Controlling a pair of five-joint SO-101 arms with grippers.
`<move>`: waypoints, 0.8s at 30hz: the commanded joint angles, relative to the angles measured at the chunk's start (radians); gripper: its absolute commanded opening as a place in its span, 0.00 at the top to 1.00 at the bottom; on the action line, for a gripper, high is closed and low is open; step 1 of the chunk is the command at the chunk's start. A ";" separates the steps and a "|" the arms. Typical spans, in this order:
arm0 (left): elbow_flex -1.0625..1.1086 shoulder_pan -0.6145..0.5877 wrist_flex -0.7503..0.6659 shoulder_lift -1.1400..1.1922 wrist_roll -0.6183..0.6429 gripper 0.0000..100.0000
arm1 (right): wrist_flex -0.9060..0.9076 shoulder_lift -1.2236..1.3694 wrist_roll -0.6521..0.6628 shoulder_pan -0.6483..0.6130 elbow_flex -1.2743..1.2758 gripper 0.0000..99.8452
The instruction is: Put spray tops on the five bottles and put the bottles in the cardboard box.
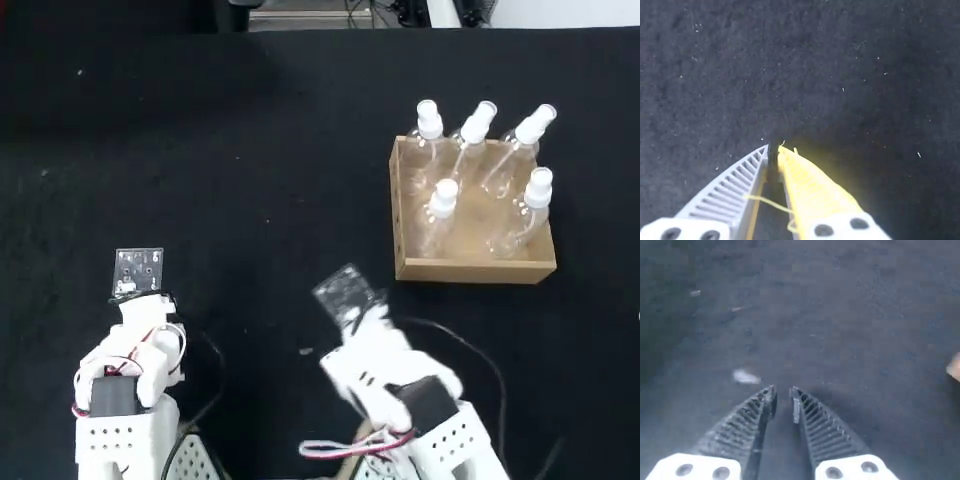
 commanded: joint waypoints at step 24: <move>0.024 -0.185 0.005 -0.012 -0.008 0.97 | 0.026 -0.097 0.003 0.293 -0.007 0.99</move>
